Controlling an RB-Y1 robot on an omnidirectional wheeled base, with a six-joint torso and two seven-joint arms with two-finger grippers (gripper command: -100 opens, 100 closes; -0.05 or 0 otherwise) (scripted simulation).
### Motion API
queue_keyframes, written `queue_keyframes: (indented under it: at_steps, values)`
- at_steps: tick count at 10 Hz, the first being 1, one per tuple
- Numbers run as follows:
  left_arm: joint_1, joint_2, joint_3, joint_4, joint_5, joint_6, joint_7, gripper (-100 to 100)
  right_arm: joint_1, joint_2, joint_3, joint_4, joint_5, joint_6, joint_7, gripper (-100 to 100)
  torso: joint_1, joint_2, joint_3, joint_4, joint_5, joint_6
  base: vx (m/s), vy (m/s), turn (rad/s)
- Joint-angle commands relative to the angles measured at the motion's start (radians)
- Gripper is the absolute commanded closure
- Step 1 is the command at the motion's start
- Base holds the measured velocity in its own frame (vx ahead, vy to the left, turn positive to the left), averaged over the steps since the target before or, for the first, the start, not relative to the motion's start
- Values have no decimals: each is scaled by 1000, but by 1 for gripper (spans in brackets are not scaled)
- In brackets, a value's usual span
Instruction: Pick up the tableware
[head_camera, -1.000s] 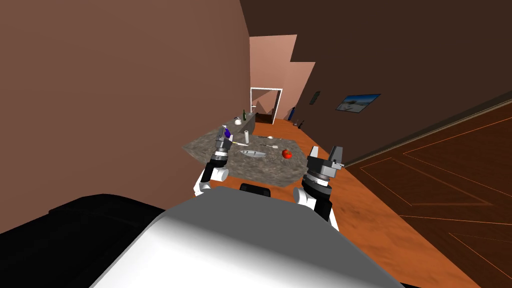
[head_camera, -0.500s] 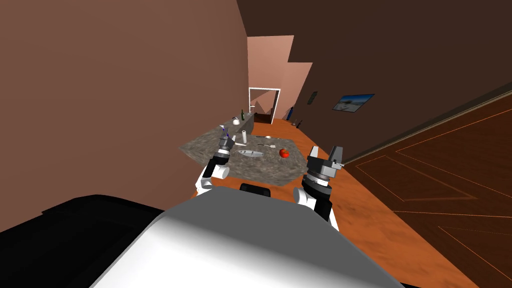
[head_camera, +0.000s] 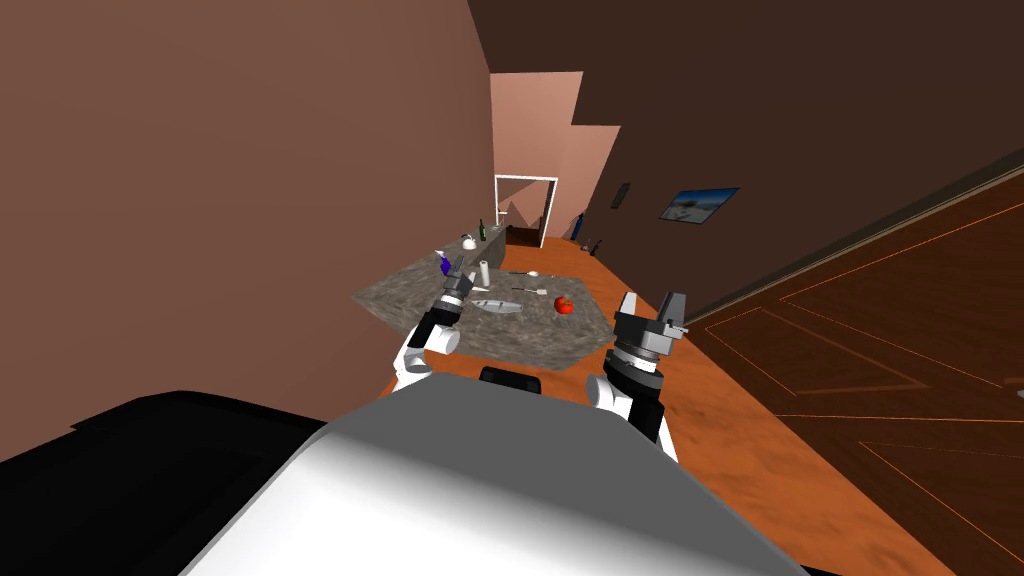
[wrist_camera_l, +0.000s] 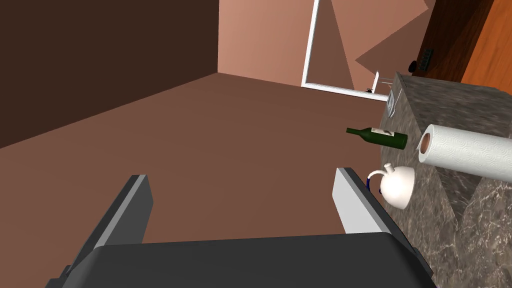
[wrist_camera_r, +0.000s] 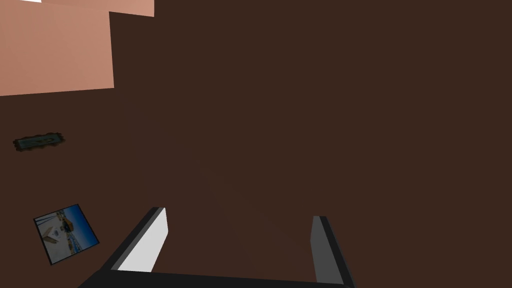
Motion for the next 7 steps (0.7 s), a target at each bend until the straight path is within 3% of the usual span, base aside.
queue_keyframes:
  at_steps: [1,7]
  values:
    - [-5,3,3,-3,2,34,1,-100,0,0,0,0,0,0,0,0,0,0,0,0,0,0,-1,-23,1]
    - [-79,23,-2,6,5,199,7,-100,0,0,0,0,0,0,0,0,0,0,0,0,0,0,-2,-41,-34]
